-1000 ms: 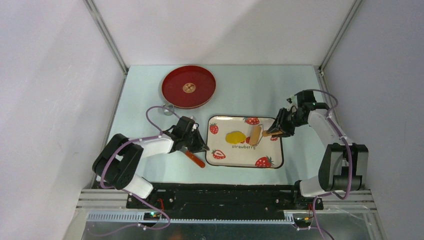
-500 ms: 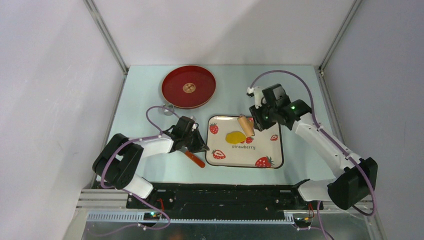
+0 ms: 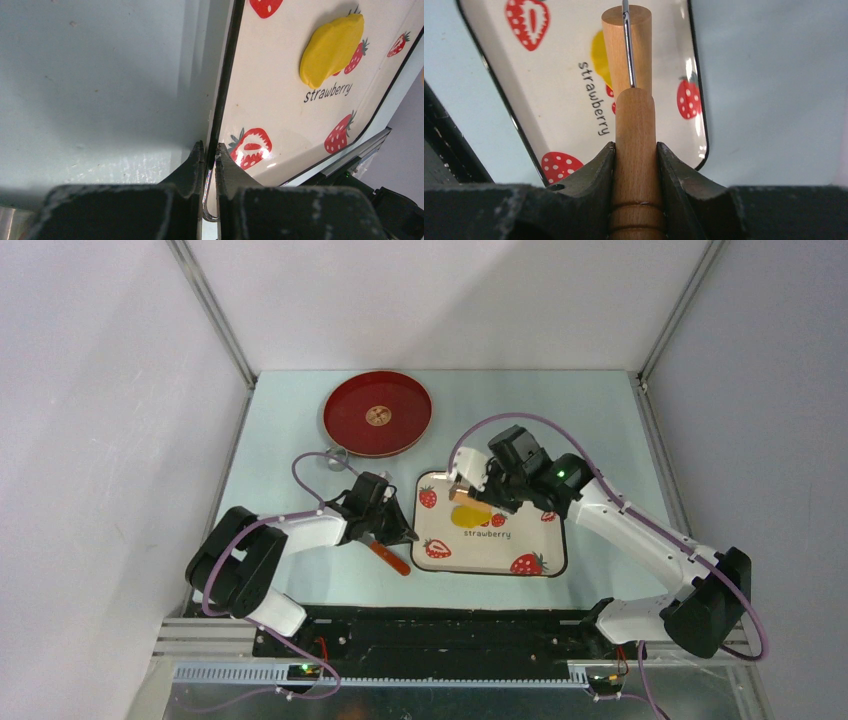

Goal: Roll out the dumpling wrappers from the dough

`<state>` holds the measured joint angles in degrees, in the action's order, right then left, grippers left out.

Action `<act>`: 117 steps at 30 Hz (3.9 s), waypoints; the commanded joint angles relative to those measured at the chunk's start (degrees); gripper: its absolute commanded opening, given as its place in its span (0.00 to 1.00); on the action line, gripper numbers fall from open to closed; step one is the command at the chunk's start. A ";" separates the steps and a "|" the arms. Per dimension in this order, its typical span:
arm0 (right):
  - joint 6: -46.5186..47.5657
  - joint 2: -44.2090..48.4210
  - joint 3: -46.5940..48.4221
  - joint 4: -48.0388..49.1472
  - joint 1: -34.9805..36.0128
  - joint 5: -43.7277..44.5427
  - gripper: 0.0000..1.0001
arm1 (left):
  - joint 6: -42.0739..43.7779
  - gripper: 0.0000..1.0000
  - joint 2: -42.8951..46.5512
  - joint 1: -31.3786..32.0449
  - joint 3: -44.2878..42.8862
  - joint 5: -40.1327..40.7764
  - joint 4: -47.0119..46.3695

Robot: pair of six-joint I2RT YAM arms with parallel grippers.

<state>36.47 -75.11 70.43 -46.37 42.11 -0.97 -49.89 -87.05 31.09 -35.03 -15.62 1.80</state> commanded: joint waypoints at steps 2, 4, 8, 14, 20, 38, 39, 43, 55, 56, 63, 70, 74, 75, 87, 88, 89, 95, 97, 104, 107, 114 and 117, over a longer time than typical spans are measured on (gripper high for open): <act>10.34 -2.06 1.85 1.40 5.25 1.51 0.00 | 1.46 0.00 -2.43 -1.21 2.15 6.20 4.17; 12.26 -3.17 1.04 2.00 6.96 5.28 0.00 | 1.46 0.00 -2.35 -1.21 2.23 6.29 4.20; 15.97 -4.04 -1.44 4.49 9.44 11.12 0.00 | 1.39 0.00 -2.25 -1.30 2.34 6.15 4.20; 18.13 -4.83 -4.27 6.95 10.01 14.43 0.00 | 1.37 0.00 -2.34 -1.28 2.33 6.08 4.19; 18.52 -6.26 -4.75 8.26 10.08 14.30 0.00 | 1.37 0.00 -2.43 -1.37 2.24 6.03 4.22; 15.63 -9.89 -9.60 7.82 10.53 10.31 0.00 | 1.46 0.00 -2.34 -1.39 2.37 6.06 4.20; 15.47 -10.23 -10.00 7.89 10.47 10.12 0.00 | 1.46 0.00 -2.34 -1.39 2.35 6.05 4.25; 14.50 -12.53 -11.49 7.41 10.71 8.67 0.00 | 1.46 0.00 -2.37 -1.40 2.31 6.11 4.20; 10.12 -11.62 -16.24 3.43 13.87 1.73 0.00 | 1.55 0.00 -2.40 -1.47 2.39 6.00 4.18; 10.03 -11.58 -16.44 3.24 14.23 0.82 0.00 | 1.55 0.00 -2.38 -1.47 2.36 5.97 4.20; 8.07 -12.01 -18.27 2.22 15.22 -2.57 0.00 | 1.46 0.00 -2.30 -1.47 2.42 6.08 4.11; 7.47 -10.84 -19.21 0.47 15.92 -4.77 0.00 | 1.39 0.00 -2.25 -1.45 2.42 6.05 4.12; 6.47 -11.21 -20.03 0.08 16.75 -5.57 0.00 | 1.37 0.00 -2.17 -1.45 2.50 6.13 4.10; 6.24 -11.40 -20.37 -0.03 16.81 -6.11 0.00 | 1.37 0.00 -2.17 -1.46 2.51 6.06 4.14; 4.68 -12.89 -21.47 -0.17 17.19 -7.17 0.00 | 1.30 0.00 -2.10 -1.47 2.51 6.18 4.11; 4.60 -13.44 -21.41 0.04 17.03 -6.86 0.00 | 1.29 0.00 -2.09 -1.47 2.51 6.14 4.14; 4.68 -13.73 -21.40 0.13 16.67 -6.77 0.00 | 1.29 0.00 -2.14 -1.47 2.57 6.13 4.17; 4.32 -17.62 -21.41 2.14 15.20 -5.62 0.00 | 1.28 0.00 -2.05 -1.47 2.60 6.15 4.13; 4.30 -18.37 -21.39 2.65 14.86 -5.40 0.00 | 1.28 0.00 -2.09 -1.47 2.59 6.12 4.14; 4.90 -19.58 -21.39 4.59 13.11 -3.88 0.00 | 1.28 0.00 -2.17 -1.47 2.53 6.08 4.16; 4.72 -19.48 -21.36 6.28 12.10 -1.65 0.00 | 1.32 0.00 -2.16 -1.47 2.51 6.11 4.10; 4.41 -12.30 -17.68 9.63 6.98 -2.02 0.00 | 1.28 0.00 -2.08 -1.47 2.51 6.02 4.11; 4.69 -8.20 -15.67 11.18 5.79 -2.39 0.00 | 1.28 0.00 -2.10 -1.47 2.51 6.11 4.15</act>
<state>45.47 -82.56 56.95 -26.83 49.60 9.76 -49.52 -87.13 30.68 -34.61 -16.38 0.97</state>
